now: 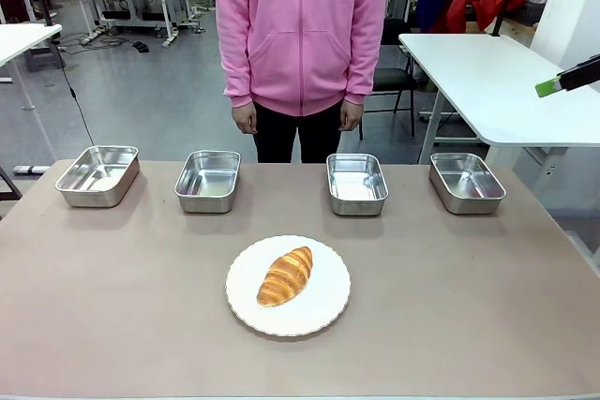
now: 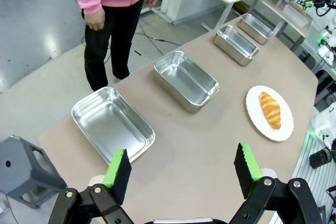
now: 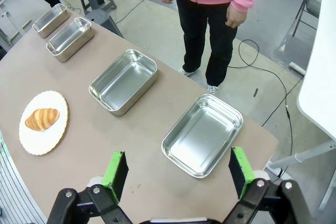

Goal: Place the bread in the container.
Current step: Place the Butter Roll into the Airtight Container indicated by the human.

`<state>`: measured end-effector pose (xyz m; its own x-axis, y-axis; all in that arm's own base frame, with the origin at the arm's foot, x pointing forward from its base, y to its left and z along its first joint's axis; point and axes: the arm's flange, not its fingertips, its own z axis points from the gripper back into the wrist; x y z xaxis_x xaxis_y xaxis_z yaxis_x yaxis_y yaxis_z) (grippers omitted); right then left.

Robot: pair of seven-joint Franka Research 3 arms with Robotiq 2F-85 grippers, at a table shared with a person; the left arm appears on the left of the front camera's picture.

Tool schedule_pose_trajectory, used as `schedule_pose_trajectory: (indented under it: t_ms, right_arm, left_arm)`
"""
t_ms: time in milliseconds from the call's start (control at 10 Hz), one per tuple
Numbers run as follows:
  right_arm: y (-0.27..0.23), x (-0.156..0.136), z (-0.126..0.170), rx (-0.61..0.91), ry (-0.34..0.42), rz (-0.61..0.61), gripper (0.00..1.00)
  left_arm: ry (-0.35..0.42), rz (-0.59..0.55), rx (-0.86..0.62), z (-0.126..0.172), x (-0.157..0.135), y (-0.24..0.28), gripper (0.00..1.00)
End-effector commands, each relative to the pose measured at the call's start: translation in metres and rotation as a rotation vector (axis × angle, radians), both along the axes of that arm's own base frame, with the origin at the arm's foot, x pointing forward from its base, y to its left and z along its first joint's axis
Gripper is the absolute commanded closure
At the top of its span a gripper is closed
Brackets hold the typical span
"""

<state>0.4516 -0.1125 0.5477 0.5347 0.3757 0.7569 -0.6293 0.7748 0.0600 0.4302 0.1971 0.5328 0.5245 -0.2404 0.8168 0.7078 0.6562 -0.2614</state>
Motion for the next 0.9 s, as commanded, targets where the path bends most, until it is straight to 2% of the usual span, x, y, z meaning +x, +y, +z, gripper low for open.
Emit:
schedule_pose_trajectory:
  t_ms: [0, 800]
  right_arm:
    - [0.0003, 0.0008, 0.0, 0.007, -0.005, 0.003, 0.0]
    - [0.0003, 0.0008, 0.0, 0.007, -0.005, 0.003, 0.0]
  left_arm:
    - [-0.012, -0.011, -0.001, 0.0014, -0.0011, 0.0012, 0.0]
    - [-0.012, -0.011, -0.001, 0.0014, -0.0011, 0.0012, 0.0]
